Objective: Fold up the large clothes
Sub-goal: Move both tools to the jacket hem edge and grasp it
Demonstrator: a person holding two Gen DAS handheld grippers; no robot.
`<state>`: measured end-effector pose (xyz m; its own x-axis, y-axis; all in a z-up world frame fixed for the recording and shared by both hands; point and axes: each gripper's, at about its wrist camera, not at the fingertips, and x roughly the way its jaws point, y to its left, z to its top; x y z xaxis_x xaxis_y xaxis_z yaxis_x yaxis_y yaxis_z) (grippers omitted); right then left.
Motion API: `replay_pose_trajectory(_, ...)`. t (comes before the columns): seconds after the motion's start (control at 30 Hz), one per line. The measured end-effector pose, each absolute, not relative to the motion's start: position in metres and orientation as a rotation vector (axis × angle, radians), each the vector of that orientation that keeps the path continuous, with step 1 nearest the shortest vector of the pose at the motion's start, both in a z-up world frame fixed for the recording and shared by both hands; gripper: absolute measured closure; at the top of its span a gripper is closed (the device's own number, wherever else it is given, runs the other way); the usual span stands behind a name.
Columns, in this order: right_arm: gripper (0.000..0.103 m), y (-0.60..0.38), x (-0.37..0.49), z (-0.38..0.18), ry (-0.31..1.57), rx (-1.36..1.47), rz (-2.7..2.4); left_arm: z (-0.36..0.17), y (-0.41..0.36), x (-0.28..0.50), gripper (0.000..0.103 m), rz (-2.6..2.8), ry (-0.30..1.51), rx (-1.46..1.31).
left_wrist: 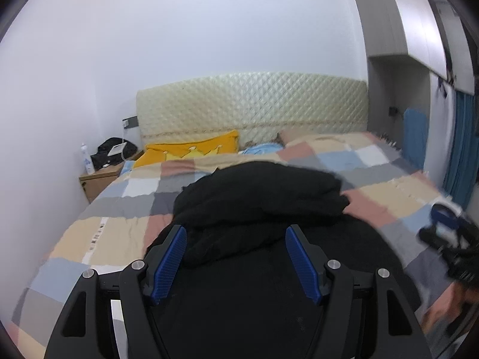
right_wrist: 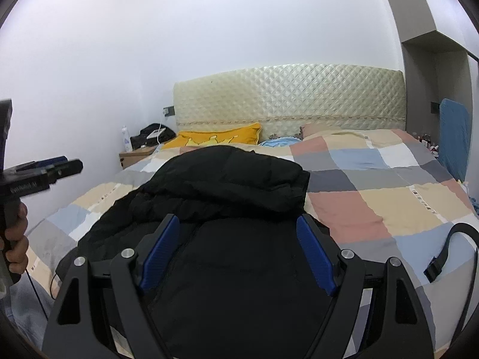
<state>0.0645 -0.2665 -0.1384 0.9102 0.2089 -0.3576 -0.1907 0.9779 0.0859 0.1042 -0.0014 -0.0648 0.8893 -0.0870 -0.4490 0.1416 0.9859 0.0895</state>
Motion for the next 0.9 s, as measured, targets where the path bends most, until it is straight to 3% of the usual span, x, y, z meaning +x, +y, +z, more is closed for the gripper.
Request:
replay_pose_trajectory(0.47,0.022,-0.257,0.077,-0.151,0.448,-0.010,0.174,-0.120,0.049,0.116,0.035,-0.030,0.541,0.000)
replay_pose_trajectory(0.73,0.022,-0.288,0.118,-0.160,0.625,-0.012,0.087,-0.131,0.064,0.118,0.035,-0.007,0.577,-0.043)
replay_pose_trajectory(0.9,0.015,-0.333,0.140,-0.165,0.729,0.129,0.022,-0.136,0.065,0.118,0.035,-0.007,0.600,-0.045)
